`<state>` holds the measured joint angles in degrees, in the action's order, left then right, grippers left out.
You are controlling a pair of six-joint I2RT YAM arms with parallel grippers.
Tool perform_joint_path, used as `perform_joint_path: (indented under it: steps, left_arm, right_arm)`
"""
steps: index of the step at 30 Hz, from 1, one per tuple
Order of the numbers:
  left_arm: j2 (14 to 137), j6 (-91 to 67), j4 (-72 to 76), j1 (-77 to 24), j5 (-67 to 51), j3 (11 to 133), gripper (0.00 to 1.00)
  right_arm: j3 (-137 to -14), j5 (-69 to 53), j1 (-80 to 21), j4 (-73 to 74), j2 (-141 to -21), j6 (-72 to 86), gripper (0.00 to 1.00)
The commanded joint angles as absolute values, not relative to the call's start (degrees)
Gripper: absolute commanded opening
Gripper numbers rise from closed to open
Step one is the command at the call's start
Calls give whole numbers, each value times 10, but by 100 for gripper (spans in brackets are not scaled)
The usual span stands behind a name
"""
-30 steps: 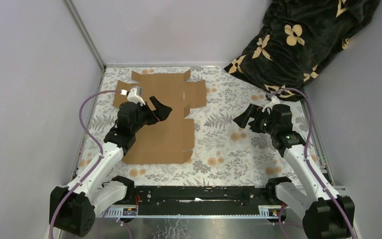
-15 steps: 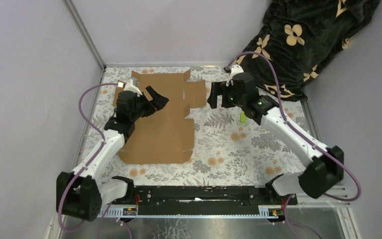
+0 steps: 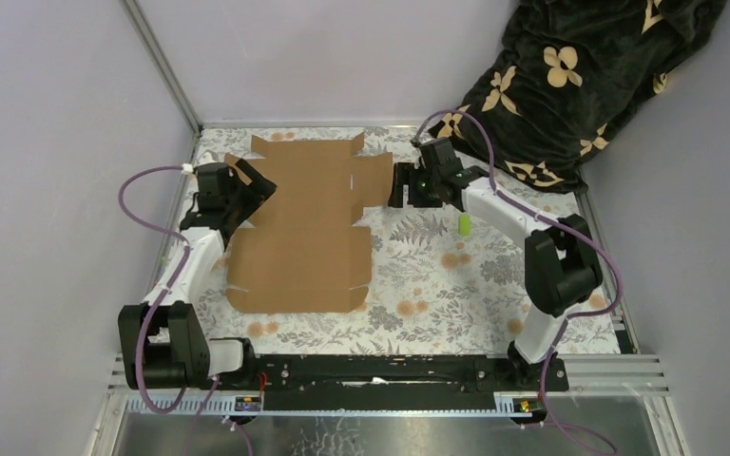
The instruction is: Fold the paper box
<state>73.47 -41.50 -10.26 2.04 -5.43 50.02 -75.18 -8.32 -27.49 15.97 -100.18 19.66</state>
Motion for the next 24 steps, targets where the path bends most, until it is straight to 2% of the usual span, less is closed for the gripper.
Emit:
perform_joint_path:
  steps: [1,10,13,14,19,21,22,24]
  left_arm:
    - [724,-405,-123,57,-13,494,90]
    - [765,-418,-106,84,-10,478,59]
    - [779,-421,-104,85,-6,481,30]
    - [784,-422,-104,85,-6,482,24]
    - [798,-415,-113,86,10,491,23]
    - [796,-412,-117,88,16,495,27]
    - [794,-411,-119,90,16,499,34]
    - [798,-408,-128,90,22,512,61]
  right_arm:
    - [-823,-129,-292,150,-1031,210,78]
    - [-927,-131,-321,168,-1117,243,65]
    - [-959,-126,-325,185,-1147,249,61]
    - [-968,-124,-326,190,-1155,251,59]
    - [-994,-97,-328,215,-1175,246,57]
    - [-1006,-80,-328,231,-1180,236,57]
    - [-1011,-72,-328,239,-1181,231,56]
    - [-1022,-56,-328,252,-1183,216,58]
